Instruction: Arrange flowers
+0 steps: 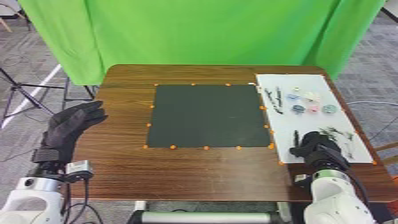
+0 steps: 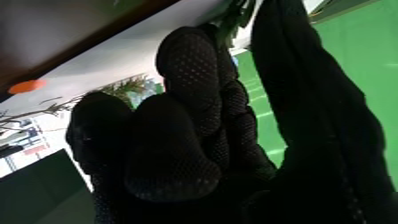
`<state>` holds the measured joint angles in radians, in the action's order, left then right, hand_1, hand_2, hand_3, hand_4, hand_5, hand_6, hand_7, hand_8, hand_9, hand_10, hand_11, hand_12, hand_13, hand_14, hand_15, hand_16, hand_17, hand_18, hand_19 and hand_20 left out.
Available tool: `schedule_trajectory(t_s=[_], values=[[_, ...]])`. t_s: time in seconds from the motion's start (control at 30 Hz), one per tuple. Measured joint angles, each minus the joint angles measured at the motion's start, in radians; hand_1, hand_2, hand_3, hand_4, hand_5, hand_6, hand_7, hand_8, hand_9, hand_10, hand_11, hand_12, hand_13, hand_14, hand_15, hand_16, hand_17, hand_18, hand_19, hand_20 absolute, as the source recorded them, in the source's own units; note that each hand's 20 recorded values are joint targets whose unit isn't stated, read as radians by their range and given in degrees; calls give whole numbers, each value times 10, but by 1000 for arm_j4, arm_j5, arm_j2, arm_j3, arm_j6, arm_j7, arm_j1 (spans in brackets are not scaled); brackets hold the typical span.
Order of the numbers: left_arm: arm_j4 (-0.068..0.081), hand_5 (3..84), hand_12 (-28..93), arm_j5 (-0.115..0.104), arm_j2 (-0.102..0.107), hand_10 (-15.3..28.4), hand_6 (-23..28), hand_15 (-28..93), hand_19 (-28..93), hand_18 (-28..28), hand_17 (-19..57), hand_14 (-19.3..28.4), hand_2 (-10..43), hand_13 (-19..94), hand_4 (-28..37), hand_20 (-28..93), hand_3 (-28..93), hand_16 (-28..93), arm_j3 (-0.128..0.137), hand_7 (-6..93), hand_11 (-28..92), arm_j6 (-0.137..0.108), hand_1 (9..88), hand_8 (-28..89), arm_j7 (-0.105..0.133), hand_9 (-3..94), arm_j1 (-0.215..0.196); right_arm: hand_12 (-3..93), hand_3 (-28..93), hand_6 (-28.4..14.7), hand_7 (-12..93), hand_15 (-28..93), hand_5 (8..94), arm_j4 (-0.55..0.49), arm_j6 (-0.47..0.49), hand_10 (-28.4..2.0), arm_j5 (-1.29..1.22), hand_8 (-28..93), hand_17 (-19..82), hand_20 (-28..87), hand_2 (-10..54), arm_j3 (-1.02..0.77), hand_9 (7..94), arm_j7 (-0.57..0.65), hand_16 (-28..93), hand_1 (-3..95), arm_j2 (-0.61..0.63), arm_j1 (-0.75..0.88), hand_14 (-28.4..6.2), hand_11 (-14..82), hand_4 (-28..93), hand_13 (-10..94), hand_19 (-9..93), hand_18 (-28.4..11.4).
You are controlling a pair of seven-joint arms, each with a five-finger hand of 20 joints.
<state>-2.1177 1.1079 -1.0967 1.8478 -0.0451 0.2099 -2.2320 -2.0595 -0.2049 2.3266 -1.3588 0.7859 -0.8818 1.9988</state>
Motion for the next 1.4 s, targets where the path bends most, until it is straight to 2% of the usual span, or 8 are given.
schedule_trajectory(t_s=[0.07, 0.27, 0.37, 0.43, 0.5, 0.53, 1.03, 1.4], values=[[0, 459, 108, 0, 0, 171, 64, 227, 169, 154, 123, 210, 53, 406, -199, 164, 590, -46, 0, 171, 218, 0, 311, -62, -1, 465, 0, 515, -239, -17, 451, 706, 562, 1, 0, -113, -4, 262, 598, 518, -95, 3, 805, 2, 417, 844, -3, -4, -9, 402, 383, 893, 932, -154], [-1, 460, 108, 0, 0, 171, 65, 227, 169, 154, 123, 211, 53, 405, -198, 164, 589, -46, 1, 170, 218, 0, 311, -62, -3, 464, -1, 551, -278, -10, 485, 706, 567, -1, -2, -104, -32, 267, 613, 521, -95, 5, 824, 2, 415, 892, -8, -23, -6, 398, 434, 908, 932, -152], [-2, 460, 108, 0, 0, 171, 65, 227, 169, 154, 123, 210, 53, 405, -198, 164, 590, -45, 3, 170, 218, 3, 311, -61, -5, 464, -1, 529, -173, -10, 470, 702, 584, -8, -4, -101, -71, 272, 620, 522, -95, 5, 834, 1, 418, 859, -10, -29, -5, 406, 383, 917, 932, -151], [-2, 460, 108, 0, 0, 171, 64, 227, 168, 154, 122, 211, 53, 405, -198, 164, 589, -46, 5, 170, 217, 6, 312, -62, -8, 464, -1, 500, 234, -12, 439, 698, 603, -13, -5, -100, -99, 276, 625, 517, -95, 1, 847, 0, 416, 724, -12, -30, -6, 404, 85, 921, 932, -150], [-3, 459, 108, 0, -1, 171, 65, 227, 167, 154, 123, 211, 53, 405, -197, 164, 590, -46, 6, 170, 217, 8, 311, -62, -11, 463, -1, 470, 437, -15, 391, 691, 635, -17, -6, -101, -126, 276, 630, 513, -95, -5, 854, -1, 414, 657, -14, -30, -3, 409, -54, 928, 932, -150], [-3, 459, 108, 0, -1, 171, 65, 227, 168, 154, 123, 211, 53, 405, -197, 164, 589, -46, 7, 170, 217, 9, 311, -62, -13, 463, -1, 456, 469, -16, 374, 688, 649, -17, -6, -102, -139, 276, 633, 509, -95, -9, 859, -1, 413, 647, -15, -29, -3, 408, -76, 930, 932, -151], [-9, 457, 108, 6, -9, 170, 66, 225, 167, 154, 122, 210, 54, 400, -197, 163, 588, -44, 18, 167, 212, 38, 312, -61, -36, 456, -2, 409, 499, -31, 389, 683, 670, -16, -1, -101, -202, 261, 649, 481, -95, -36, 866, -13, 386, 658, -16, -24, 2, 438, -50, 937, 932, -145], [-11, 457, 107, 6, -8, 170, 67, 225, 168, 154, 122, 210, 56, 400, -197, 163, 587, -45, 20, 167, 213, 39, 315, -61, -38, 456, -5, 398, 515, -37, 441, 693, 660, -6, -112, -105, -196, 233, 659, 471, -95, -21, 869, -33, 357, 646, 6, -15, 6, 454, -18, 937, 932, -141]])
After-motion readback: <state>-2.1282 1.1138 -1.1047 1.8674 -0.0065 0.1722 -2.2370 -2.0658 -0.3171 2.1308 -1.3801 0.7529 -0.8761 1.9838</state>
